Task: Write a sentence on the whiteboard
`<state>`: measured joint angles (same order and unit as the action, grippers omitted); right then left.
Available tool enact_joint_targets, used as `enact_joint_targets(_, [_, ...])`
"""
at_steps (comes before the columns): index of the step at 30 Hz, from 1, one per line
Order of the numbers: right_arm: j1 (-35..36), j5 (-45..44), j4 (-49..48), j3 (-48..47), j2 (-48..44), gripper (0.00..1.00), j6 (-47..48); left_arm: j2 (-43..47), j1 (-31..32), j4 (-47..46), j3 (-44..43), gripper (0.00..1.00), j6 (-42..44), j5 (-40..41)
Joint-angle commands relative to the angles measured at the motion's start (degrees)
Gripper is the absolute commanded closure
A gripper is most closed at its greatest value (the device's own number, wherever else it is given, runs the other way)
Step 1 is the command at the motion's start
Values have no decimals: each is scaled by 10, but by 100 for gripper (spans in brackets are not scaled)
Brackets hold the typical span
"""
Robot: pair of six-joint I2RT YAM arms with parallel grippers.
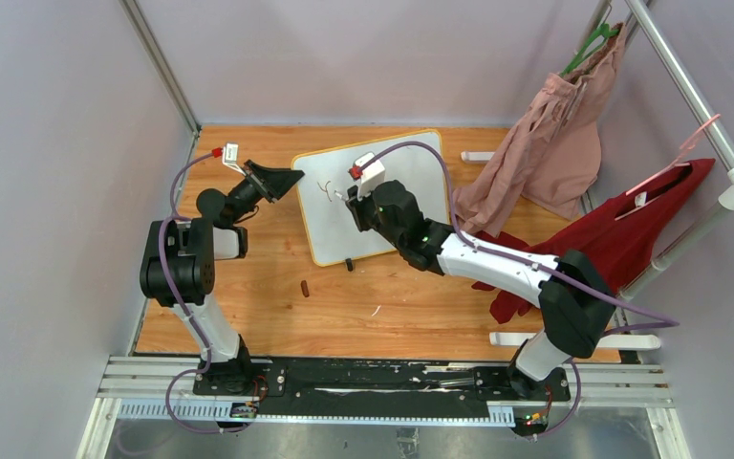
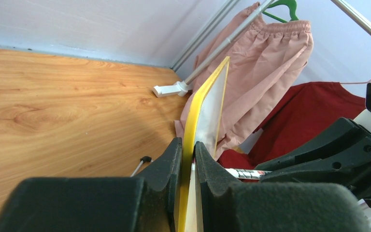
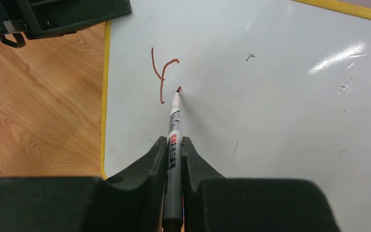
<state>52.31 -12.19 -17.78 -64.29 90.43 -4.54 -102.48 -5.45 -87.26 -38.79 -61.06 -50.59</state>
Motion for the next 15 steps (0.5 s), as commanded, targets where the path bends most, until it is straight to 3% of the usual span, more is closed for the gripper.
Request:
enact_joint_targets(1, [-9, -14, 31, -3, 0, 100, -4, 10, -3, -15, 12, 100, 17, -5])
enact_joint_targets(15, [-19, -40, 56, 1, -15, 100, -5, 13, -3, -15, 12, 100, 17, -6])
